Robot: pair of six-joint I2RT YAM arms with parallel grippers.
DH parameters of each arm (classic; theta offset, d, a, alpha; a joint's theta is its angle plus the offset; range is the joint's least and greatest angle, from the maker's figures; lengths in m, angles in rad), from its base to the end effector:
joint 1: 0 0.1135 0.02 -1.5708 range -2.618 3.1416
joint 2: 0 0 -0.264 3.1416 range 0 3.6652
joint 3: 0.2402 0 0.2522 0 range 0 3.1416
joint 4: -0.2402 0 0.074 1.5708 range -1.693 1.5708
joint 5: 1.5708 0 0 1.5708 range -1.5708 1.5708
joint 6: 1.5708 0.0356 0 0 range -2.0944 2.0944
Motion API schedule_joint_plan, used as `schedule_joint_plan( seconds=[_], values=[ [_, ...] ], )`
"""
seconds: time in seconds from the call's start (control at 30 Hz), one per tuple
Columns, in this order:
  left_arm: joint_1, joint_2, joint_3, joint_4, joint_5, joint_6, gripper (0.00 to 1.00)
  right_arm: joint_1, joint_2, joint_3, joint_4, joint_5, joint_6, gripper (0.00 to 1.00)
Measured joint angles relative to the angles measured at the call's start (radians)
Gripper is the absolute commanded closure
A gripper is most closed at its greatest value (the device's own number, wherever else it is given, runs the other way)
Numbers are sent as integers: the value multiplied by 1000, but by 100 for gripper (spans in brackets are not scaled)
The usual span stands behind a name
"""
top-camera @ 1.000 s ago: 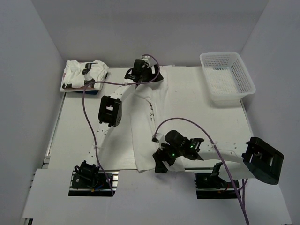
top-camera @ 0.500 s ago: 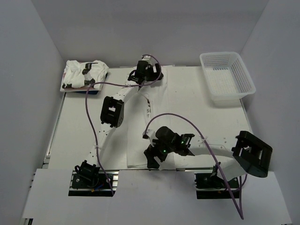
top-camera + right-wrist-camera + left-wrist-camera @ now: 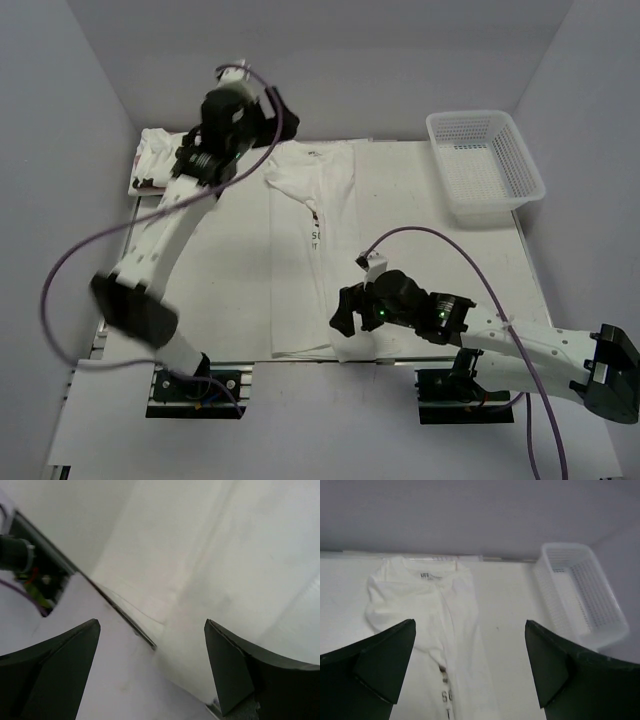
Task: Fold and stack the t-shirts
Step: Grab the bottom of the folded rectangular tshirt with both arms
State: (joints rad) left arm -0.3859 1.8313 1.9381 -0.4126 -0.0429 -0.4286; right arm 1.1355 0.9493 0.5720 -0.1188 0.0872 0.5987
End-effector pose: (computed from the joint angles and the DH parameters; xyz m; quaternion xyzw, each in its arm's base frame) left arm 0.3986 -0.1603 0.4214 -0.0299 0.8059 -0.2182 0.5495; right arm 0.0924 0.1913 0.2416 -0.2061 0.8334 0.3657 0.3594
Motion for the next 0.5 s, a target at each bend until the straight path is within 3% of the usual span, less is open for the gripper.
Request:
schedule_joint_plan(
  seconds=[0.1, 0.23, 0.4, 0.5],
  values=[
    [-14, -460, -465, 68, 51, -51, 0, -13, 21, 0, -146, 41, 58, 10],
    [-38, -852, -960, 92, 136, -162, 0, -29, 45, -2, -273, 43, 100, 10],
    [-66, -967, -1372, 45, 357, -300, 0, -53, 46, -24, -354, -3, 101, 10],
    [-102, -976, -1453, -56, 432, -344, 0, -60, 57, -51, -362, -68, 102, 10]
  ],
)
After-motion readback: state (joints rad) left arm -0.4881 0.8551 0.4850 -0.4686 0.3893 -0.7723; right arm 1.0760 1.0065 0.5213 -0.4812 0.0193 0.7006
